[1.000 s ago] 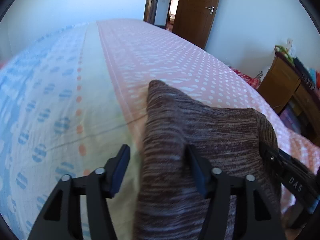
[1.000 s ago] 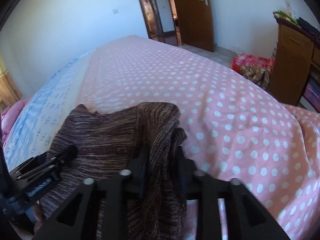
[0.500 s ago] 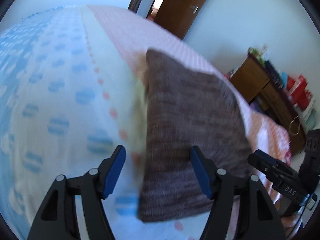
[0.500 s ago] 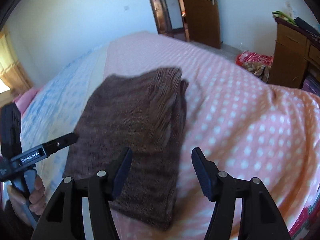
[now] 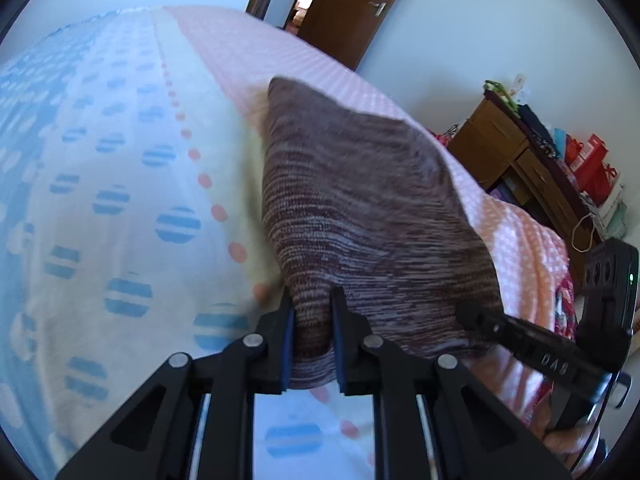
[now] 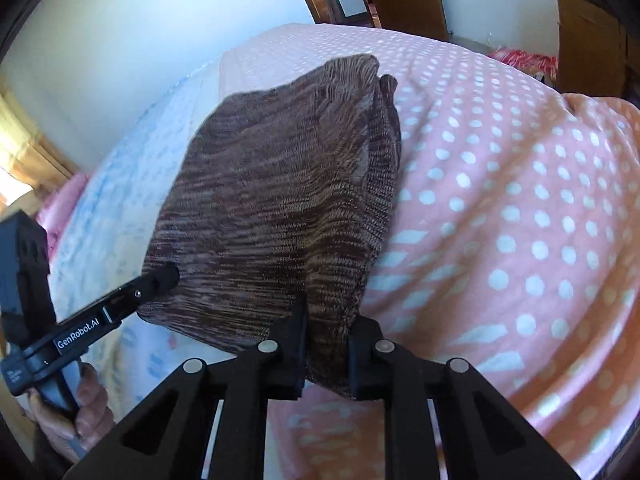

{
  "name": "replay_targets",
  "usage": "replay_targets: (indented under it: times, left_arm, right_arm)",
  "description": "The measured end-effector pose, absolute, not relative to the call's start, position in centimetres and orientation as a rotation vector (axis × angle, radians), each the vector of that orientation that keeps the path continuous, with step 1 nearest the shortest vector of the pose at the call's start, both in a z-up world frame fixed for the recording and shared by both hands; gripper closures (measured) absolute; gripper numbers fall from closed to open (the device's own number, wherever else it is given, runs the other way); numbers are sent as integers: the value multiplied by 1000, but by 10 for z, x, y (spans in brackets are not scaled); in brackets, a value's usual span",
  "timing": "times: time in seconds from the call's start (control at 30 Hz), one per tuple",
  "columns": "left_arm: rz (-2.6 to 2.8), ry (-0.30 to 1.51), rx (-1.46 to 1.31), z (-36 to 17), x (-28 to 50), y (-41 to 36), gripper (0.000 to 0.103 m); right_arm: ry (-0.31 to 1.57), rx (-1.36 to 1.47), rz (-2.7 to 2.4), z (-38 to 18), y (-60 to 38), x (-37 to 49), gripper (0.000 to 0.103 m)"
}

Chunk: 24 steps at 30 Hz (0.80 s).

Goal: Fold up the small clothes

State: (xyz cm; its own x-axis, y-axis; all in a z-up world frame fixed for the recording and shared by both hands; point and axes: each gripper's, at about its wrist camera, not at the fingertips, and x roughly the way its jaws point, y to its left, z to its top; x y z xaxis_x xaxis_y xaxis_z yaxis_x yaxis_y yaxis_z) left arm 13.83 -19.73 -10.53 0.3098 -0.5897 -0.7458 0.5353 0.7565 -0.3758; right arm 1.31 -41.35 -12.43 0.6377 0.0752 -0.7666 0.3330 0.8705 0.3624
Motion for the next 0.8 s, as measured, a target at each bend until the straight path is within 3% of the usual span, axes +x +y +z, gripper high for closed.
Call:
replay_targets:
  times: [0.27, 0.33, 0.63, 0.7, 0.77, 0.8]
  left_arm:
    - [-620, 1020, 86, -110, 125, -198, 89]
    - [-571, 1041, 103, -118, 127, -195, 85]
    - [-472, 853, 256, -91, 92, -195, 83]
    - [-472, 839, 258, -87, 84, -193, 79]
    - [-475, 824, 263, -82, 74, -193, 76]
    - [-478, 816, 267, -79, 69, -193, 71]
  right_arm:
    - [942, 413, -159, -119, -401, -1, 88]
    - [962, 407, -180, -126, -400, -5, 88]
    - [899, 376, -212, -93, -393, -62, 88]
    - [878, 307, -242, -82, -386, -67, 79]
    - [859, 260, -264, -73, -380, -68, 61]
    - [848, 243, -270, -69, -376, -71, 59]
